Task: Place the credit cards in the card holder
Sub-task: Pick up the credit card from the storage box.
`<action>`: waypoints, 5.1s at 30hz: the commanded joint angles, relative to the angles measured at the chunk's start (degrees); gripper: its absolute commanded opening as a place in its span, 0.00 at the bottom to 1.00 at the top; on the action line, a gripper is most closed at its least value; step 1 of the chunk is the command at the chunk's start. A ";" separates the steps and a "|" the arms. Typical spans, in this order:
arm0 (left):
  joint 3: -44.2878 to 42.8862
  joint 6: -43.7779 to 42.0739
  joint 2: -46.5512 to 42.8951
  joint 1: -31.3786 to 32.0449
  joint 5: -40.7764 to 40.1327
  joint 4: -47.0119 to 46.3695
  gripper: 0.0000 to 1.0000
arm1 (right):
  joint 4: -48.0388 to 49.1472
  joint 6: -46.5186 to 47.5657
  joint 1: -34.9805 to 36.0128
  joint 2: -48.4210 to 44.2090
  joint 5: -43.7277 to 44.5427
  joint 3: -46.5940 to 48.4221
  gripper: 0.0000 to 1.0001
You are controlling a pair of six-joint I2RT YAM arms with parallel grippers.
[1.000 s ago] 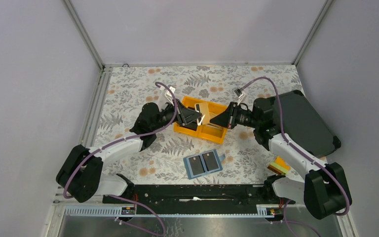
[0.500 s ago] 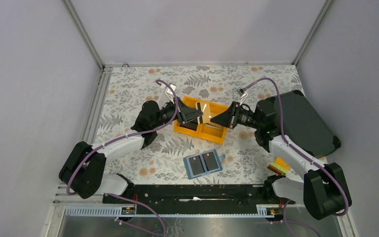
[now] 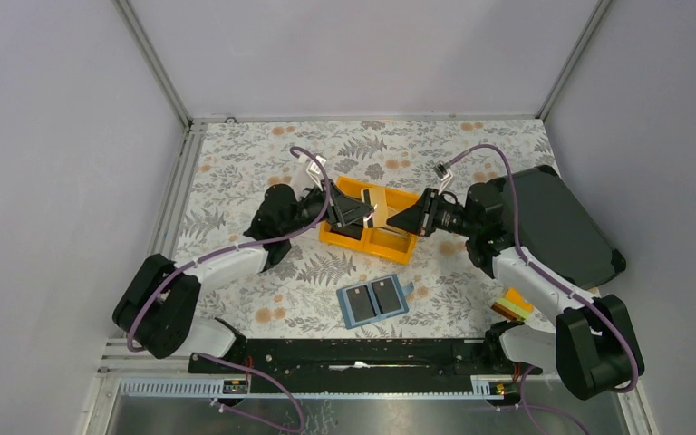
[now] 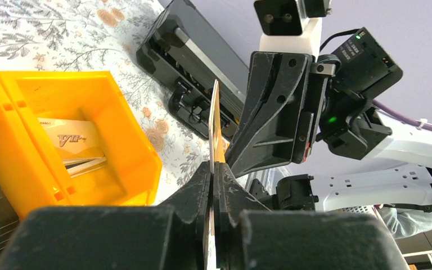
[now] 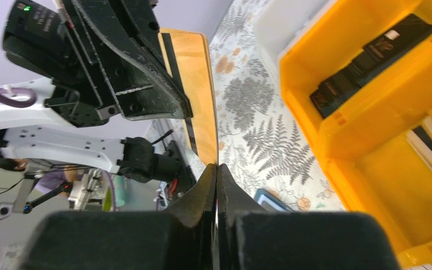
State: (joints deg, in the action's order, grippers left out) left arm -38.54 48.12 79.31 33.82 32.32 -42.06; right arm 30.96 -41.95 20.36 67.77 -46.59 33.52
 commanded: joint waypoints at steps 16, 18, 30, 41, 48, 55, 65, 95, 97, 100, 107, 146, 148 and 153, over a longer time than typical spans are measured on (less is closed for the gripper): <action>-12.72 -8.53 19.45 1.36 -2.14 4.55 0.19 | 3.34 16.38 1.93 0.85 20.70 -2.84 0.00; -14.44 -10.16 21.64 1.09 -2.94 6.29 0.25 | 4.06 17.48 1.89 1.52 22.82 -3.51 0.00; -20.54 -17.66 26.51 0.13 -6.42 14.56 0.60 | 5.56 19.41 1.88 5.86 29.38 -5.33 0.00; -20.35 -14.94 23.23 0.32 -8.08 15.00 0.71 | 0.61 22.64 1.88 4.75 31.61 -4.71 0.00; -19.67 -9.40 20.60 -0.22 -8.22 11.42 0.76 | 0.24 21.71 1.85 1.68 29.06 -5.25 0.00; -14.02 -4.68 15.85 -2.55 -2.75 4.52 0.80 | 0.24 18.74 1.92 -3.98 26.13 -5.94 0.00; -9.98 1.94 12.86 -3.41 8.05 -8.18 0.76 | 4.35 12.94 1.69 -9.78 16.78 -6.71 0.00; -2.24 9.54 8.99 -3.33 19.81 -24.76 0.00 | 17.77 -1.89 -5.00 -7.38 5.74 -4.63 0.49; -2.25 9.54 9.08 -3.25 20.18 -24.81 0.00 | 21.55 -4.81 -5.21 -5.84 3.85 -4.52 0.45; -2.32 9.58 9.35 -3.07 20.66 -24.82 0.00 | 26.13 -8.39 -5.24 -3.55 1.13 -3.79 0.39; -2.62 9.30 9.72 -2.74 20.24 -24.26 0.00 | 27.16 -9.56 -5.24 -2.31 -1.89 -2.72 0.37; -3.08 6.50 8.20 -1.04 19.37 -20.10 0.00 | 25.86 -7.34 -5.24 2.06 -2.45 -1.75 0.00; -2.91 6.54 8.17 -1.04 18.69 -20.08 0.00 | 25.98 -7.35 -5.25 1.56 -2.28 -2.08 0.00; -2.26 5.94 8.38 -1.06 17.34 -19.85 0.09 | 24.92 -6.54 -5.33 -0.18 1.27 -2.92 0.00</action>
State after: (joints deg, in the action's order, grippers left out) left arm -40.75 55.31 89.93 32.53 50.57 -58.02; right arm 54.70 -50.17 14.98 69.71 -47.72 29.85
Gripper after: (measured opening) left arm 0.074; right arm 0.018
